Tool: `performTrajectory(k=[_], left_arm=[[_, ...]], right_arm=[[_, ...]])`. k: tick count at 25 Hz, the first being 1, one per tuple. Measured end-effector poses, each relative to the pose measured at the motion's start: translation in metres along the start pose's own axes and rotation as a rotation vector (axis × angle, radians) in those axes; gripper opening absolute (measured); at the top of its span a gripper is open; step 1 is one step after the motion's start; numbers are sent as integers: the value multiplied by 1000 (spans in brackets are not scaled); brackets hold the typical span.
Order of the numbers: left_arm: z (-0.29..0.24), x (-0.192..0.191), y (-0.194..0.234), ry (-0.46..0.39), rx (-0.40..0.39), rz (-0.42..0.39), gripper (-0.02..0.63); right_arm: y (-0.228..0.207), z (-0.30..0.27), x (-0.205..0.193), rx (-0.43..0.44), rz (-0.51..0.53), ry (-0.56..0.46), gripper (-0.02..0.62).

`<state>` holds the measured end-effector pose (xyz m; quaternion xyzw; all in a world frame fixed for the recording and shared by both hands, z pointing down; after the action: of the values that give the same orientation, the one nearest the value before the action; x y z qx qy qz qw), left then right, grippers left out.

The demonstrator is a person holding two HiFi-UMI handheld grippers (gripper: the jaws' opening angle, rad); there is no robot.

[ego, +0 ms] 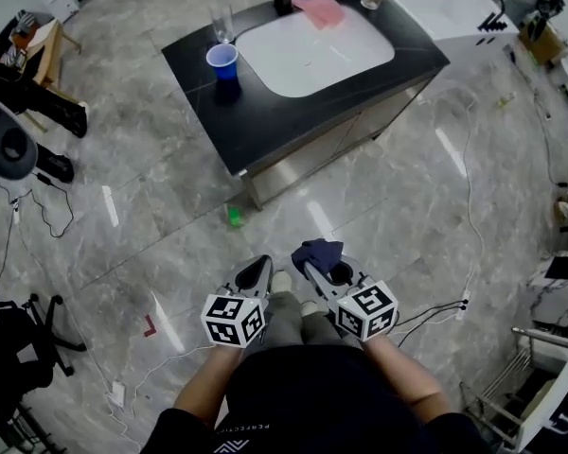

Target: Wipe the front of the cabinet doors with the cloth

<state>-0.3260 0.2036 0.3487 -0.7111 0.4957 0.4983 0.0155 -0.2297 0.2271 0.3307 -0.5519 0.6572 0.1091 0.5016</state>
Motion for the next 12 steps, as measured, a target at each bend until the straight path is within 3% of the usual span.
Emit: performTrajectory(k=[12], left_arm=[[-14,13,47,-40,74,29,8]], right_arm=[[9,-71,-2,120,52,79,122]])
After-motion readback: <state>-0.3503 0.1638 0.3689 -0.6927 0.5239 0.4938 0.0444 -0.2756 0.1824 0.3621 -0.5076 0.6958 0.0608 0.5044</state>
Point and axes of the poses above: the fingertips, and each gripper's own axes: z backward along the fingers, y to its left, x out of its top, the point moved 1 cm from there along z, backward along the fingers, and after that the axes turned 2 degrees about -x, right-handed, at the moved point
